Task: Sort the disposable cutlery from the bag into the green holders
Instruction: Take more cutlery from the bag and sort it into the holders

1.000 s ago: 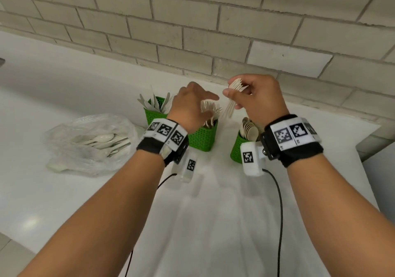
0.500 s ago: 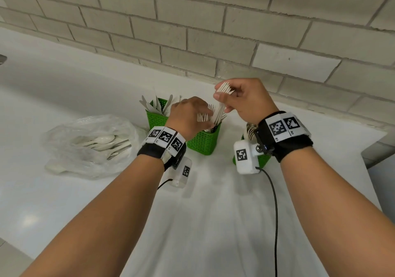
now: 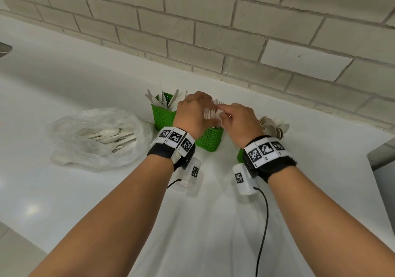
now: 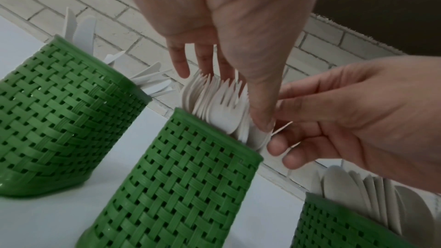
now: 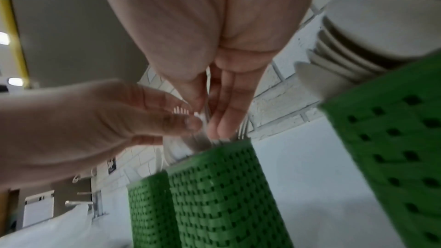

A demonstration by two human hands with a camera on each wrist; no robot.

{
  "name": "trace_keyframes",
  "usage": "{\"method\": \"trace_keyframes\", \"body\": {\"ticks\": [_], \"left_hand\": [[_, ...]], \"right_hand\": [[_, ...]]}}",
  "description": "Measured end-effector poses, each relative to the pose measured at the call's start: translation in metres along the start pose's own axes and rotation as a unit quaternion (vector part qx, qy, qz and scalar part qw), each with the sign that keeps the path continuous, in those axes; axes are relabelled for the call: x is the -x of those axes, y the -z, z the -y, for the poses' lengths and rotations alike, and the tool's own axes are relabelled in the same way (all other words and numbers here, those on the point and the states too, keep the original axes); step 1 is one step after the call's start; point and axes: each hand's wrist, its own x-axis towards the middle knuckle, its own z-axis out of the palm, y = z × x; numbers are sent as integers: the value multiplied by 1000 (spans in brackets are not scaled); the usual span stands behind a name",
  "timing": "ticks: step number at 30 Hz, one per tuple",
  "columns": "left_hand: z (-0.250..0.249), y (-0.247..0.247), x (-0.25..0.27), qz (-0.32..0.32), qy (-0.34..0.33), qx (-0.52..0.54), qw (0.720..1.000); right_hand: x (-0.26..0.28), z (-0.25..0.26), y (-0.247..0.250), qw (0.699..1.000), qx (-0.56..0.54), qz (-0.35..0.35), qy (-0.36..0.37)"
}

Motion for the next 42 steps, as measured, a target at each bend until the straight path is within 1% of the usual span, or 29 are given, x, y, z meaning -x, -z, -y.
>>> {"method": "trace_keyframes", "body": {"ticks": [1,2,4,5,7,8,10,11,12,13,14,16,17,18,19,20,21,22,23,25,27,29,31,33,35,37,39,42], "left_hand": [[-1,1,2,3,0,4,1000],[-2,2,4,5,-1,8,1000],[-5,5,9,3,-2,8,1000],[-5,7,13,-4,-3,12,1000],[0,14,23,-18,-3,31,999],[5,20,29,-23,-3,37,999],[18,38,43,-39,11,49,998],[28,51,49,-50,29,60,996],[39,66,54,-62,54,70,994],[52,83,59,-67,82,73,992],[68,99,65,-63,110,57,990],[104,130,79,-55,177,-44,982],[124,143,89,-55,225,-107,967],[143,153,101,-49,284,-153,945],[158,160,113,-32,345,-168,923],[173,163,123,-6,396,-156,905],[186,164,131,19,423,-132,896],[196,163,136,37,428,-110,896],[205,162,138,49,415,-91,904],[218,165,140,70,367,-53,926],[231,172,141,102,316,-32,943],[241,180,144,119,260,-18,958],[250,186,145,105,210,12,972],[259,190,140,62,194,54,978],[262,192,130,-1,218,85,972],[264,189,119,-39,248,88,964],[267,182,111,-42,258,85,962],[271,180,106,-35,247,107,962]], "right_hand": [[2,-1,0,1000,11,5,1],[3,-2,1,1000,15,-6,6],[3,-2,1,999,18,-44,18],[4,-2,-1,999,17,-50,14],[5,-1,-4,999,5,-40,-6],[6,1,-4,999,-1,-50,-11],[8,12,-3,996,-11,-93,-4],[11,23,-2,994,-26,-106,4],[13,36,-5,994,-48,-100,16],[17,51,-9,994,-77,-78,31],[21,65,-17,992,-107,-41,46],[27,90,-39,987,-141,48,62],[28,101,-53,984,-140,87,68],[26,110,-66,981,-134,115,75],[22,120,-81,979,-128,134,85],[16,130,-98,977,-120,146,97],[10,140,-115,975,-107,159,108],[1,151,-133,974,-85,179,114],[-8,162,-152,970,-59,206,111],[-29,182,-186,957,14,273,97],[-48,197,-213,933,115,321,110],[-62,208,-231,901,230,344,132],[-70,214,-243,874,308,343,154],[-75,219,-252,859,339,349,162],[-80,227,-255,844,360,362,163],[-84,232,-257,837,361,376,168],[-83,232,-260,842,330,393,167],[-78,230,-265,867,260,403,135]]}}
